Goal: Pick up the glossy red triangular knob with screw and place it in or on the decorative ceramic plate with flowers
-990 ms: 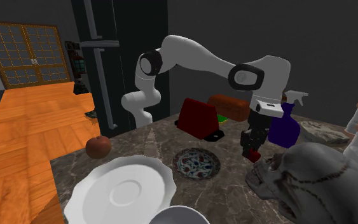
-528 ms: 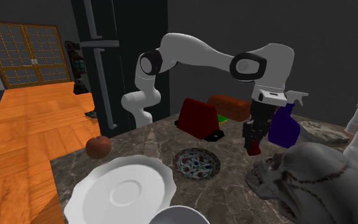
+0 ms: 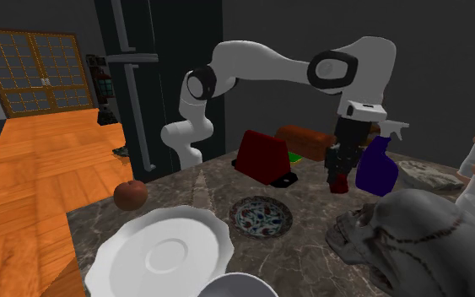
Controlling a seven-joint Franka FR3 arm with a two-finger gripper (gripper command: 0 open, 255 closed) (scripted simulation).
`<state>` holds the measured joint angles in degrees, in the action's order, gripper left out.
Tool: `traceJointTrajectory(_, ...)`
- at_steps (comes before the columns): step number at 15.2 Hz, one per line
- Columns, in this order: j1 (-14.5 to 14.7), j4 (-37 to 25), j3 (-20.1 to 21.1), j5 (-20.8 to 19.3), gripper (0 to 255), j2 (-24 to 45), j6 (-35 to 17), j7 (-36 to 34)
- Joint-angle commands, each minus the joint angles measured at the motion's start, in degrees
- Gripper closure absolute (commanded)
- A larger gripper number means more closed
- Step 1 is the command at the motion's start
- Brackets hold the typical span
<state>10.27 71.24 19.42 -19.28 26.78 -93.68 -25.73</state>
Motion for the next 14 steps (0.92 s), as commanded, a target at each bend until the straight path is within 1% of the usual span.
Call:
traceJointTrajectory(1, -1.32, 2.45, -0.05, 0.62, 255, -2.15, -0.56, 0.99)
traceJointTrajectory(4, -5.11, 11.37, -0.44, 2.36, 255, -8.19, -4.32, 3.68)
traceJointTrajectory(7, -8.31, 18.73, -1.31, 3.97, 255, -13.44, -7.42, 6.86)
traceJointTrajectory(14, -14.28, 31.94, -4.64, 6.94, 255, -23.39, -12.96, 15.42)
